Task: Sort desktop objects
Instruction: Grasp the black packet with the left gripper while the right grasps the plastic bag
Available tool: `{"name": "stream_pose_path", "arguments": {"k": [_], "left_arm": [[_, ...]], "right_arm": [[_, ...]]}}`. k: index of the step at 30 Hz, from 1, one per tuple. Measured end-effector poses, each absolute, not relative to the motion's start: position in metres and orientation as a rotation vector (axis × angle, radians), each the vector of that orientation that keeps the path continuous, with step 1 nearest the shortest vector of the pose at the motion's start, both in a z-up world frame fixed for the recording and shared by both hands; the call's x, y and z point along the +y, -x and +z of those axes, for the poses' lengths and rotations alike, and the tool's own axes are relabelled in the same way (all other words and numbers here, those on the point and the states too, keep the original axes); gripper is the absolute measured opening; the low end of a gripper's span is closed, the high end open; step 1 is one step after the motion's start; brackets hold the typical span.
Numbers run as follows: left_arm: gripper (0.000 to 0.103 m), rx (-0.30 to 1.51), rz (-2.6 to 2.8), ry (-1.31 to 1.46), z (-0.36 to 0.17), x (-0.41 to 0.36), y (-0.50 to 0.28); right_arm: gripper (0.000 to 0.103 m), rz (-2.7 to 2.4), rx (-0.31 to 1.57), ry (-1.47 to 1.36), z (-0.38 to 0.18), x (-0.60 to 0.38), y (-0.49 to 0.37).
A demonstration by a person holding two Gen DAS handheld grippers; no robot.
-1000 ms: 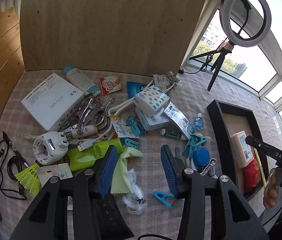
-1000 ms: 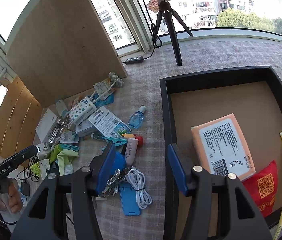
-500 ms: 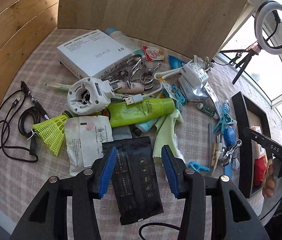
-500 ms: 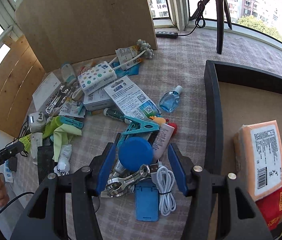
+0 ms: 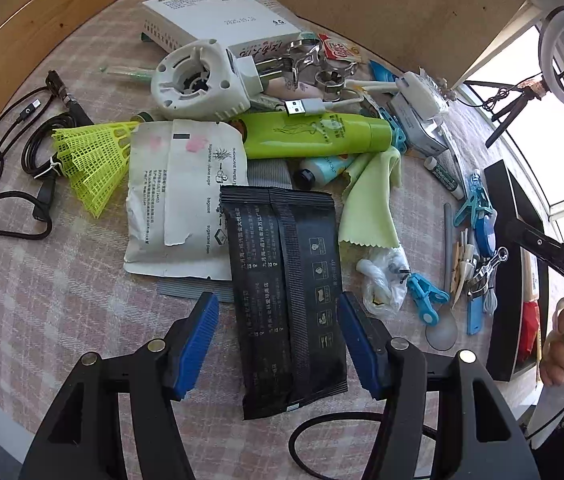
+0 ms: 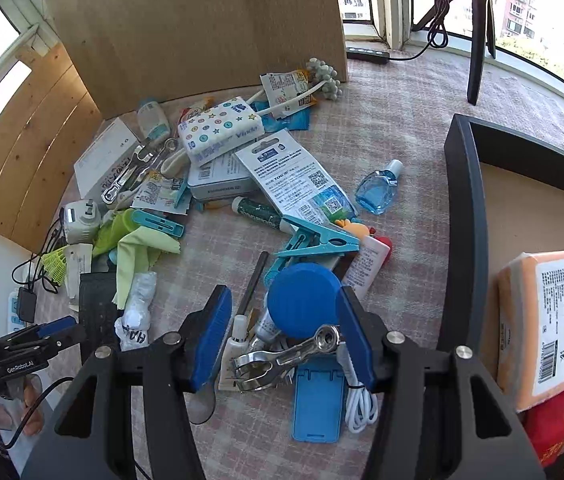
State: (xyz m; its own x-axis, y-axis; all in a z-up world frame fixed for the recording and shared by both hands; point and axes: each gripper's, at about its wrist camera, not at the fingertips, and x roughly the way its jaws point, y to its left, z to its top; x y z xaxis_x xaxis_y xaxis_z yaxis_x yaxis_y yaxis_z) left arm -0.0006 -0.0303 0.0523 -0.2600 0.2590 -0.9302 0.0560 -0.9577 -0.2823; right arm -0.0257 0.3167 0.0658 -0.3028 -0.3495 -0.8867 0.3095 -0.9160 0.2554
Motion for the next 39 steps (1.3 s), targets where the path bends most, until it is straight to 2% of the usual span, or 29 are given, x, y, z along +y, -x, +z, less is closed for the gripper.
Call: {"name": "stream_pose_path", "arguments": {"k": [8, 18, 24, 25, 30, 34, 39], "left_arm": [[0.059, -0.470, 2.304, 1.841, 0.036, -0.032, 0.000], [0.058, -0.509, 2.259, 1.823, 0.031, -0.021, 0.004], [0.039, -0.508, 2.255, 1.819, 0.030, -0.013, 0.006], [0.034, -0.517, 2.246, 1.816, 0.030, -0.012, 0.006], [0.033, -0.493, 2.220, 1.799, 0.029, 0.004, 0.008], [0.032, -0.536, 2.201, 1.783, 0.027, 0.009, 0.010], [0.029, -0.585, 2.173, 1.745, 0.030, 0.018, 0.013]], "right_arm": [[0.053, -2.118, -0.017, -1.502, 0.070, 0.260, 0.011], [0.053, -1.945, 0.076, -1.601, 0.026, 0.191, -0.004], [0.052, -1.920, 0.138, -1.644, 0.008, 0.172, -0.007], [0.051, -1.920, 0.141, -1.655, 0.005, 0.172, -0.006], [0.046, -1.931, 0.151, -1.653, 0.006, 0.173, -0.003], [0.032, -1.931, 0.139, -1.652, 0.006, 0.179, -0.003], [0.029, -1.908, 0.031, -1.686, 0.004, 0.193, -0.002]]}}
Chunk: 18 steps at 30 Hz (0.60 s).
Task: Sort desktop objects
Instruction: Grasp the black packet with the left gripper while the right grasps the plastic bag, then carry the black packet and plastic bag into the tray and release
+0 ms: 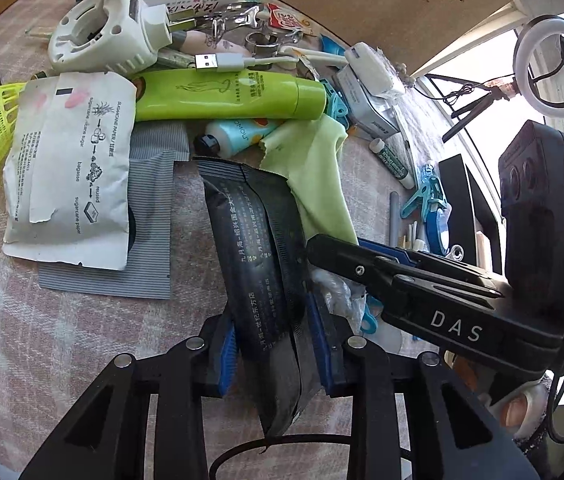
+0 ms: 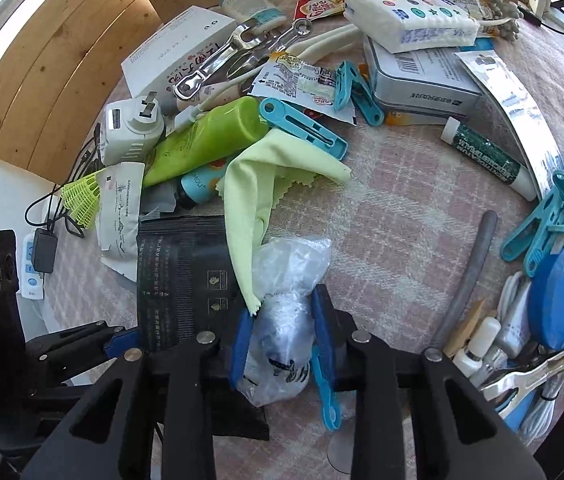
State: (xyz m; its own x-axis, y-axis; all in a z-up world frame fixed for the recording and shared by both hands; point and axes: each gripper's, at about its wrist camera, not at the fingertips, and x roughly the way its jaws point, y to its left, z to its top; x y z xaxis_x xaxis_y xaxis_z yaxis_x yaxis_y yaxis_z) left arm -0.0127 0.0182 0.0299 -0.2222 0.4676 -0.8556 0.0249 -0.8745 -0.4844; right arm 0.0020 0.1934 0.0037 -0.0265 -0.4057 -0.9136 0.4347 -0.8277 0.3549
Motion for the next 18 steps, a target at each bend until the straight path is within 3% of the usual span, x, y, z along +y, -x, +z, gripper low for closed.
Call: {"name": "stream_pose_path", "arguments": {"k": [2, 4, 18], "left_arm": [[0.020, -0.537, 2.185, 1.736, 0.033, 0.026, 0.014], [0.018, -0.531, 2.187, 1.730, 0.035, 0.028, 0.014], [0.011, -0.471, 2.272, 1.689, 0.057, 0.022, 0.005]], "right_arm": [[0.027, -1.910, 0.032, -1.685, 0.004, 0.195, -0.006], [0.027, -1.909, 0.020, -1.688, 0.004, 0.199, -0.008], [0.025, -1.909, 0.025, -1.657, 0.010, 0.219, -0.033]]}}
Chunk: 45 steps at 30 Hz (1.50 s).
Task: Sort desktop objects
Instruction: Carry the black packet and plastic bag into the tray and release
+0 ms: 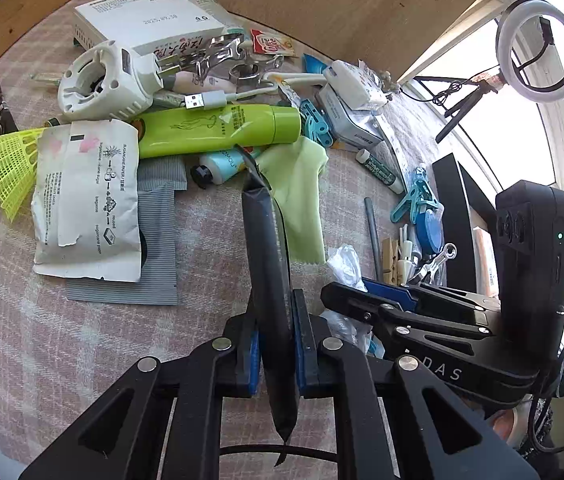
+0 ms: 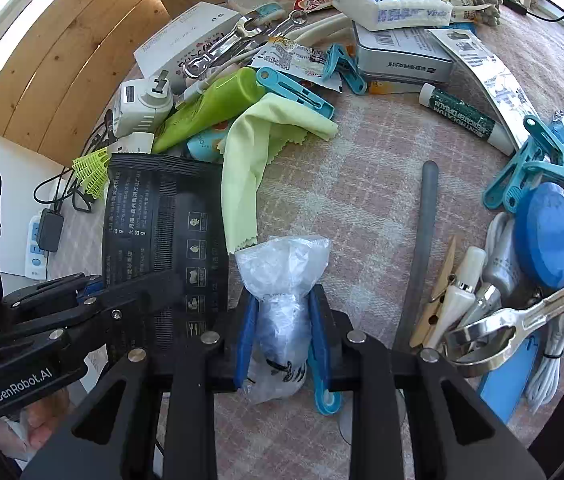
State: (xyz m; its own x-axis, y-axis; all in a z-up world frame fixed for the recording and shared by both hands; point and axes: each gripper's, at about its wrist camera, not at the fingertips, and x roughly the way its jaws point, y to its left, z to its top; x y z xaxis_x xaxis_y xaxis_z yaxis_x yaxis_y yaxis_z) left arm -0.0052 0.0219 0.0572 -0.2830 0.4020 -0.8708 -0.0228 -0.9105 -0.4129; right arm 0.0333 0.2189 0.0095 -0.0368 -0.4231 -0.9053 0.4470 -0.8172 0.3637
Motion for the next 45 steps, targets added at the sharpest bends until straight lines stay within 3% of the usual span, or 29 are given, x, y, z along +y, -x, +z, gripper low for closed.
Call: {"name": "stream_pose_path", "arguments": {"k": [15, 28, 45], "left_arm": [[0.011, -0.369, 2.319, 1.553, 0.117, 0.042, 0.013], [0.011, -0.066, 2.136, 1.401, 0.154, 0.195, 0.029], [0.011, 0.034, 1.814, 1.291, 0.168, 0.405, 0.015]], "right_arm": [[0.025, -2.089, -0.185, -1.540, 0.069, 0.299, -0.014], [0.025, -2.429, -0.363, -1.508, 0.105, 0.444, 0.000], [0.025, -2.753, -0.439, -1.619, 0.114, 0.609, 0.005]]}}
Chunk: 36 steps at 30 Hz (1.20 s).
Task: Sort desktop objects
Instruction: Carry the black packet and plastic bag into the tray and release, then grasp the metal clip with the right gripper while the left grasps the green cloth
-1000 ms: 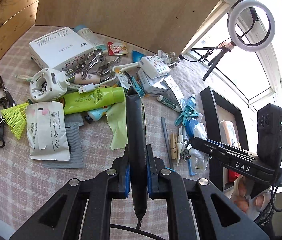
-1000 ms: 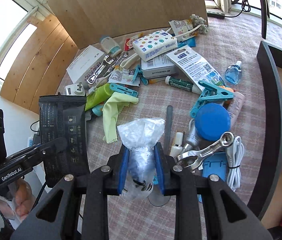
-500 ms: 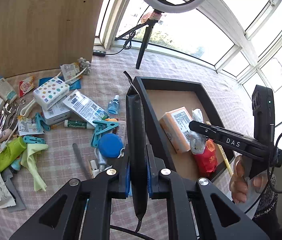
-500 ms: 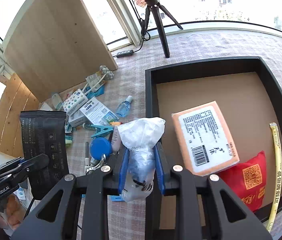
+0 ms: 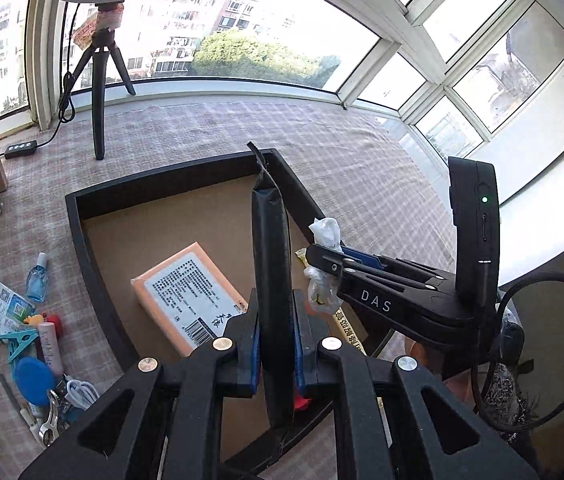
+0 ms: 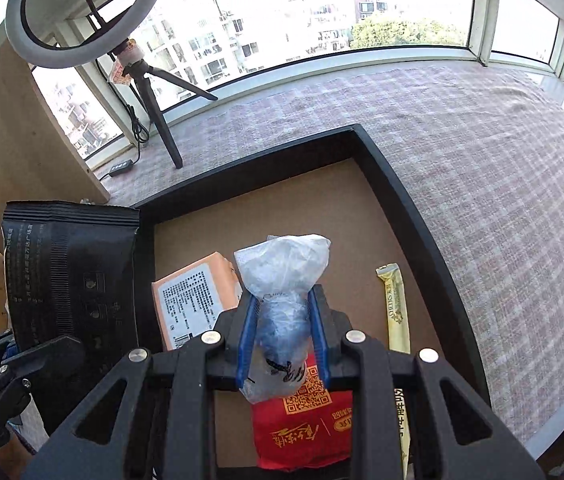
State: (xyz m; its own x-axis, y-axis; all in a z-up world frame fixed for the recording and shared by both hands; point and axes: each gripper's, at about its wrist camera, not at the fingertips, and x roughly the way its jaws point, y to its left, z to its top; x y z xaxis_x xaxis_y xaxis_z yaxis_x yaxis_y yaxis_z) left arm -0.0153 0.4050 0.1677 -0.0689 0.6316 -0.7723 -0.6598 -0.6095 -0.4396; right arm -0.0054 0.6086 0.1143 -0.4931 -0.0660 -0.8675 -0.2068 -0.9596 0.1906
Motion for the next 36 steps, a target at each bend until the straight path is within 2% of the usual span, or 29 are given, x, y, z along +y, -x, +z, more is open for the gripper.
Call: {"name": "stream_pose_path", "arguments": {"k": [3, 4, 5, 6, 7, 14, 21, 29, 36], "left_arm": [[0.012, -0.017, 1.803, 1.275, 0.169, 0.424, 0.015], [0.021, -0.030, 1.814, 1.271, 0.168, 0.428, 0.018], [0.044, -0.020, 1.816, 1.282, 0.167, 0.434, 0.020], [0.053, -0.016, 1.806, 1.286, 0.165, 0.439, 0.021], [0.054, -0.009, 1.816, 1.277, 0.166, 0.440, 0.020], [0.054, 0.067, 1.860, 1.235, 0.174, 0.424, 0.020], [0.053, 0.076, 1.935, 1.265, 0.171, 0.377, 0.038], [0.053, 0.054, 2.100, 1.333, 0.162, 0.275, 0.066], [0.053, -0.056, 2.257, 1.430, 0.146, 0.169, 0.079]], "right_arm": [[0.025, 2.577, 0.421, 1.511, 0.113, 0.624, 0.004], [0.026, 2.567, 0.422, 1.498, 0.114, 0.629, 0.004], [0.027, 2.560, 0.423, 1.477, 0.116, 0.633, 0.002], [0.038, 2.536, 0.419, 1.464, 0.117, 0.638, 0.002], [0.053, 2.512, 0.422, 1.462, 0.117, 0.642, 0.002], [0.054, 2.522, 0.432, 1.435, 0.121, 0.641, -0.003], [0.054, 2.618, 0.392, 1.467, 0.127, 0.601, 0.001], [0.054, 2.762, 0.354, 1.575, 0.127, 0.533, 0.008], [0.054, 2.862, 0.308, 1.734, 0.114, 0.462, 0.011]]}}
